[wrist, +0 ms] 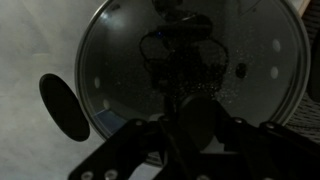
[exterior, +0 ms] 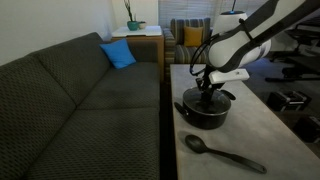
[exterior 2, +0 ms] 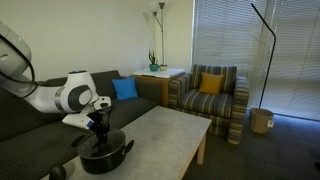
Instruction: Uncover the pot and cover it again
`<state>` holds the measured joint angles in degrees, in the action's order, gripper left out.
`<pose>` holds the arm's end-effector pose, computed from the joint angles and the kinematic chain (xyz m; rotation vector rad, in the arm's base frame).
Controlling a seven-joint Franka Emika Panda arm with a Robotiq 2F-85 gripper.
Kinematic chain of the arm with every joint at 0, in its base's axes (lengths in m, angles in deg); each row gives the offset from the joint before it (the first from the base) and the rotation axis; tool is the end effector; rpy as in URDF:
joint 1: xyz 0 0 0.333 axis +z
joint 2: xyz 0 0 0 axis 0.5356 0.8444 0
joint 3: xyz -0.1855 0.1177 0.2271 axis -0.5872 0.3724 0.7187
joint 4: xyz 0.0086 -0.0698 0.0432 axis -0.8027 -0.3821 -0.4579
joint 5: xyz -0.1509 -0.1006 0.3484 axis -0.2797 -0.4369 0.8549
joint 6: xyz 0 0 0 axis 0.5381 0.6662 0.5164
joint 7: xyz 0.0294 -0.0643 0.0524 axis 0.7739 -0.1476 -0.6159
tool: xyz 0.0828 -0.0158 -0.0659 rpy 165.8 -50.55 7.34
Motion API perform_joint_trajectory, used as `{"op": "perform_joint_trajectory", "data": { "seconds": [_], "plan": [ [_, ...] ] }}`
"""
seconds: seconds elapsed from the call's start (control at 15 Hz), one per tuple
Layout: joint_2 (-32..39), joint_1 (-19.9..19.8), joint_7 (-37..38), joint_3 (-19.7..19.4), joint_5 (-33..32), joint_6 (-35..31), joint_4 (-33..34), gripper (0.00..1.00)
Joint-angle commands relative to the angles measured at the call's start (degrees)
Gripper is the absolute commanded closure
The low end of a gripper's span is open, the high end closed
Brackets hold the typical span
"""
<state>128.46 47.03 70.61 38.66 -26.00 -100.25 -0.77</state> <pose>0.7302 0.1719 -0.0328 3.1011 -0.0257 0.3031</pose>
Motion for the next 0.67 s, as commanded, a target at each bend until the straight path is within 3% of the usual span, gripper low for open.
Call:
{"op": "perform_joint_trajectory", "data": {
  "seconds": [0.0,0.6],
  "plan": [
    [0.0,-0.6,-2.7,2.2,1.1,0.2,-2.9,0.86],
    [-3.5,3.2,2.5,-2.6,-2.1,0.0,-4.4,0.86]
  ]
}}
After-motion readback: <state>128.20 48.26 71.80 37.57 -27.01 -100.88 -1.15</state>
